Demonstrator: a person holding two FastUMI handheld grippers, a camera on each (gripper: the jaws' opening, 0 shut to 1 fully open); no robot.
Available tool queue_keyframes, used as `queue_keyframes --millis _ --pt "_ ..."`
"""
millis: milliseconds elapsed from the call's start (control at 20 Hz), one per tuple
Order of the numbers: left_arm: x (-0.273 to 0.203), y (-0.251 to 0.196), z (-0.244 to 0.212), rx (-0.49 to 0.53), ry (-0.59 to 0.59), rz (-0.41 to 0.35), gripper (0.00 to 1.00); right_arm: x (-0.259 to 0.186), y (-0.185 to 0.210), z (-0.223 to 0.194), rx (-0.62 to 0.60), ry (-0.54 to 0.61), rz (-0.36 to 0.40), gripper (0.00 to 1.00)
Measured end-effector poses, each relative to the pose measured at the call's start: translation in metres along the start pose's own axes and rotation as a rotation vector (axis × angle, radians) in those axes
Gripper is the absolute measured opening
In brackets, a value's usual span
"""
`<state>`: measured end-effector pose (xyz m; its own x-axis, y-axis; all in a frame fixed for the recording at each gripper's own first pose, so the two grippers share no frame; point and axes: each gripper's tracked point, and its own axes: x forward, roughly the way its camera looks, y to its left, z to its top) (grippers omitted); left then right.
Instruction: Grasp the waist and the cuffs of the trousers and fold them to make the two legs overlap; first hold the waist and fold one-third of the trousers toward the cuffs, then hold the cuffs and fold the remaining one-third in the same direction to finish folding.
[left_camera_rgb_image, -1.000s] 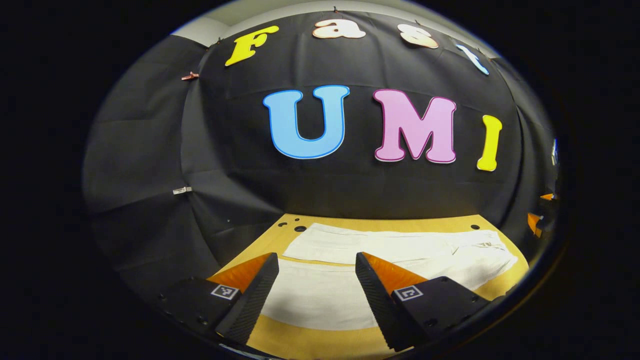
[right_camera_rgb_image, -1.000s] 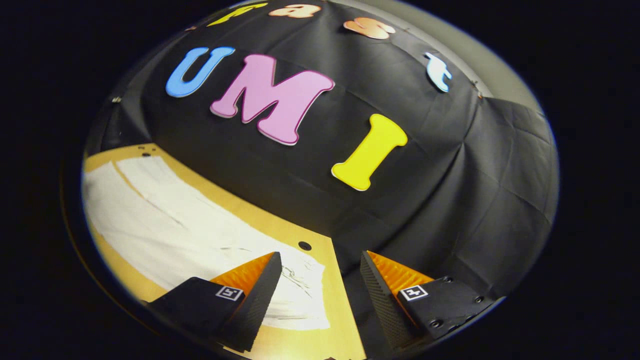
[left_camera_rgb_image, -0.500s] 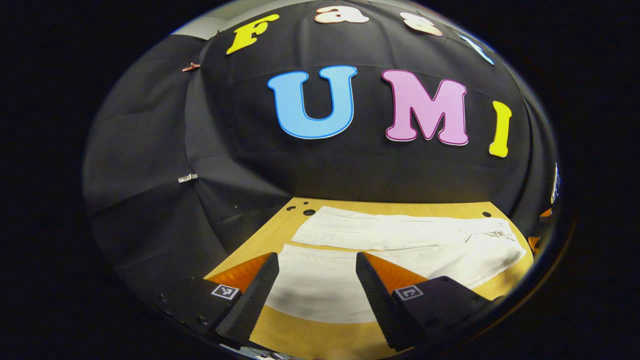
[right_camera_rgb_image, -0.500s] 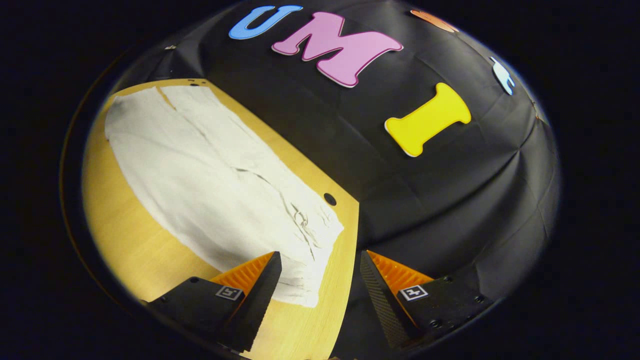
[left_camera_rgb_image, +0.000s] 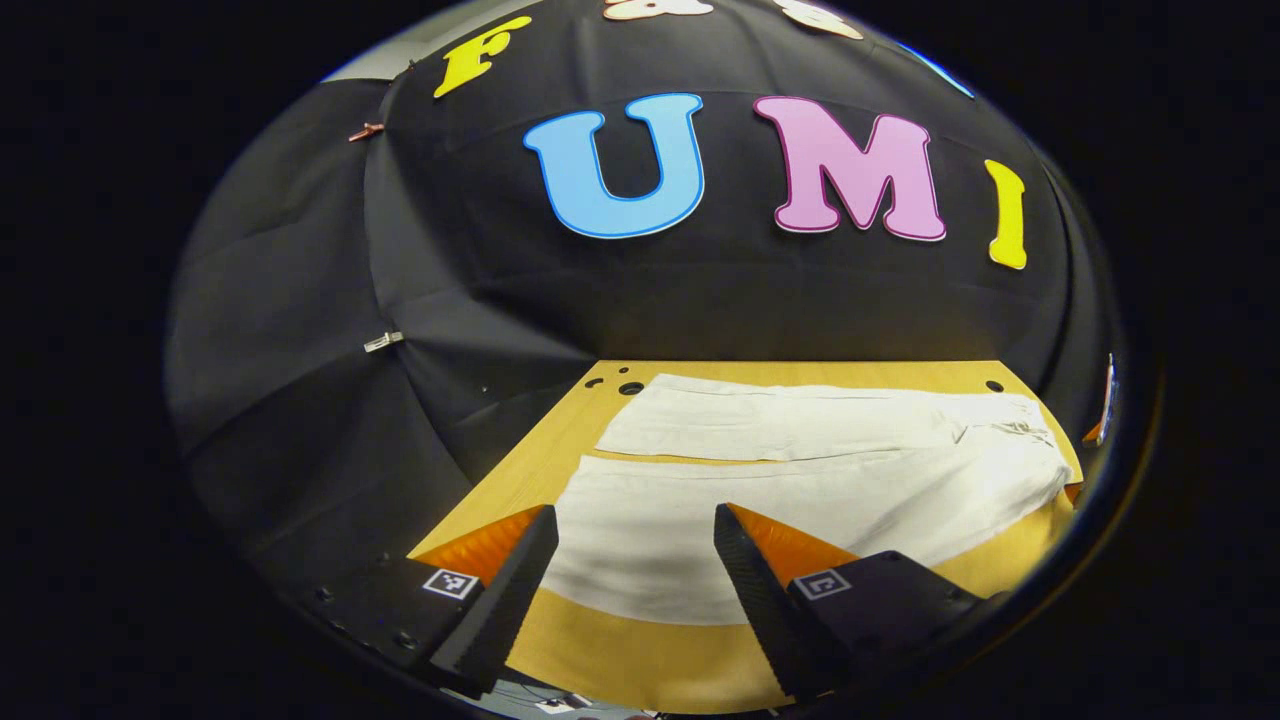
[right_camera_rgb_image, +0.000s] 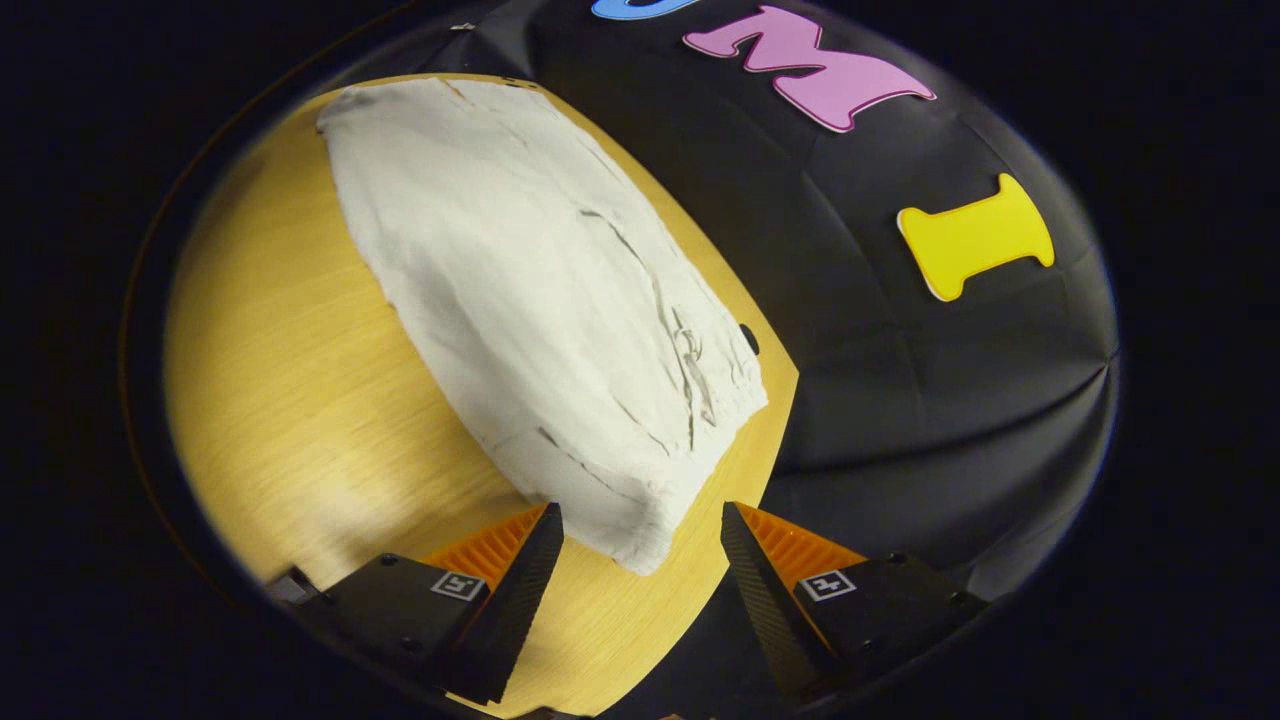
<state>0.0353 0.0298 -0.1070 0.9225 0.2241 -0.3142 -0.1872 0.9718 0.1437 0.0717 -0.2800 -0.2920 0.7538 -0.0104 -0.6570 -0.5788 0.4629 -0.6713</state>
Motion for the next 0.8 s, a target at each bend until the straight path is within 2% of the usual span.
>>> queue_keyframes --millis 100,350,500,600,700,750,800 --pt "0.002 -0.008 -0.003 -0.009 0.016 -0.004 0.99 0.008 0.004 -0.010 -0.026 0.028 0.009 0.97" --pt "0.013 -0.019 0.006 0.016 0.020 -0.013 0.98 0.031 -0.008 0.001 -0.067 0.015 -0.046 0.94" --pt "0.018 -0.021 0.010 0.017 0.021 -0.014 0.99 0.041 -0.009 0.010 -0.162 0.028 -0.093 0.92" --pt "0.020 -0.020 0.008 0.017 0.024 -0.010 0.99 0.045 0.002 0.010 -0.225 0.039 -0.079 0.89" --pt "0.021 -0.013 0.003 0.007 0.036 0.003 0.99 0.045 0.010 0.012 -0.253 0.037 -0.063 0.64" --pt "0.020 -0.009 -0.001 -0.002 0.044 0.011 0.98 0.046 0.012 0.009 -0.252 0.040 -0.052 0.60" --pt "0.020 -0.004 -0.005 -0.014 0.052 0.022 0.99 0.047 0.014 0.010 -0.247 0.036 -0.037 0.47"
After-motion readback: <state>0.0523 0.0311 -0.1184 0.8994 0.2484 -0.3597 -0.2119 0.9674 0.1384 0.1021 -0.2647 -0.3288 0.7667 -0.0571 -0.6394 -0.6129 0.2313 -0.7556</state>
